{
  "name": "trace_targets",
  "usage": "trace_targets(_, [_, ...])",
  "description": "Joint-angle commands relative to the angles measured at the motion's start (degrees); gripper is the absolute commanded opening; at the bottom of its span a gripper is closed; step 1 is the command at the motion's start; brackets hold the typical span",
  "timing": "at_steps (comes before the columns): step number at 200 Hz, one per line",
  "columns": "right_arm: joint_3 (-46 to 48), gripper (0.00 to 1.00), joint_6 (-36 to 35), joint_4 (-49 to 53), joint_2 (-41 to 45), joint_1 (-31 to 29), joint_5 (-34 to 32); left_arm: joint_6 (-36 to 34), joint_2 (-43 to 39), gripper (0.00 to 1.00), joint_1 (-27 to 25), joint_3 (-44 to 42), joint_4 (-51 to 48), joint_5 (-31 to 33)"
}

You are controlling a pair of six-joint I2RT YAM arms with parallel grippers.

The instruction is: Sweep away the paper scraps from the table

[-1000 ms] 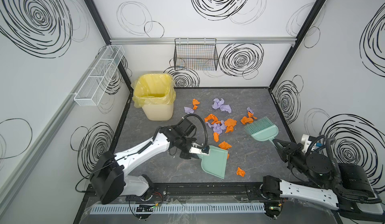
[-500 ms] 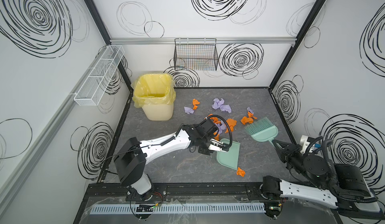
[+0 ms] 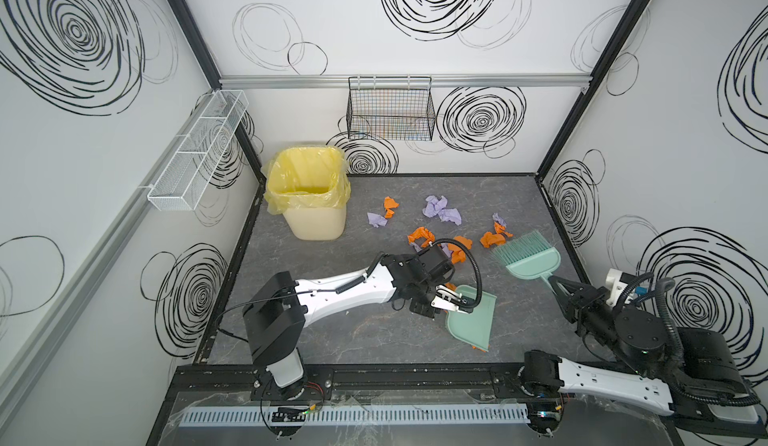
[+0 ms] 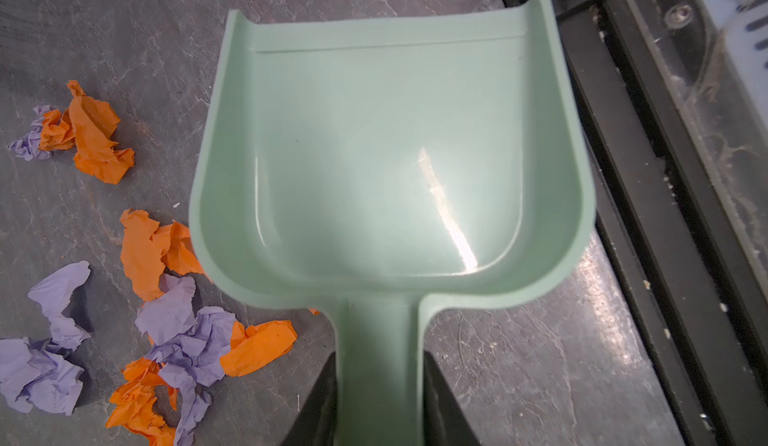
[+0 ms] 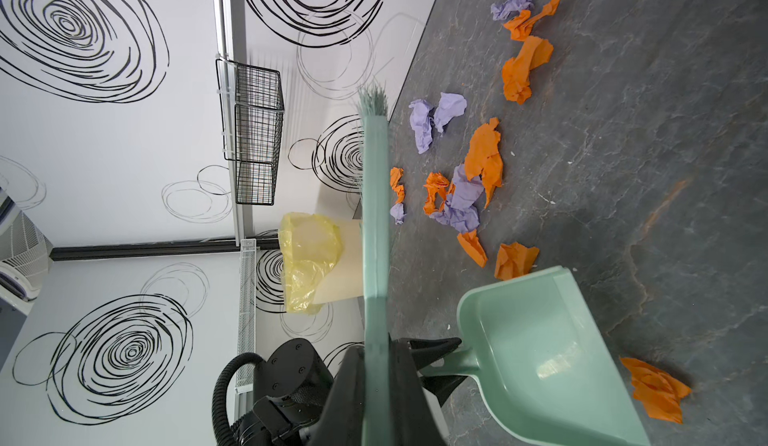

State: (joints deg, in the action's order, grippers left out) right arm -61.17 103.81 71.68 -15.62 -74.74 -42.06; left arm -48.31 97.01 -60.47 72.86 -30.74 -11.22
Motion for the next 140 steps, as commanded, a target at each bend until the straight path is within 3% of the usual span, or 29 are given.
trace_targets(1, [-0.65,0.00,-0.64,0.49,0.49,-0.54,-2.24,1.12,1.20,0.00,-1.10,-0.09,2.74,-0.21])
trace_targets(85, [1.05,0.00,0.07,0.45,1.37,-0.50,-1.35,0.85,3.97,0.00,-2.76,-1.22,5.76,2.40])
trace_targets(140, [2.71,0.00,1.02,0.52,2.65,-0.55,-1.05,-0.68,5.25,0.00,-3.17,-2.72,8.48,7.39])
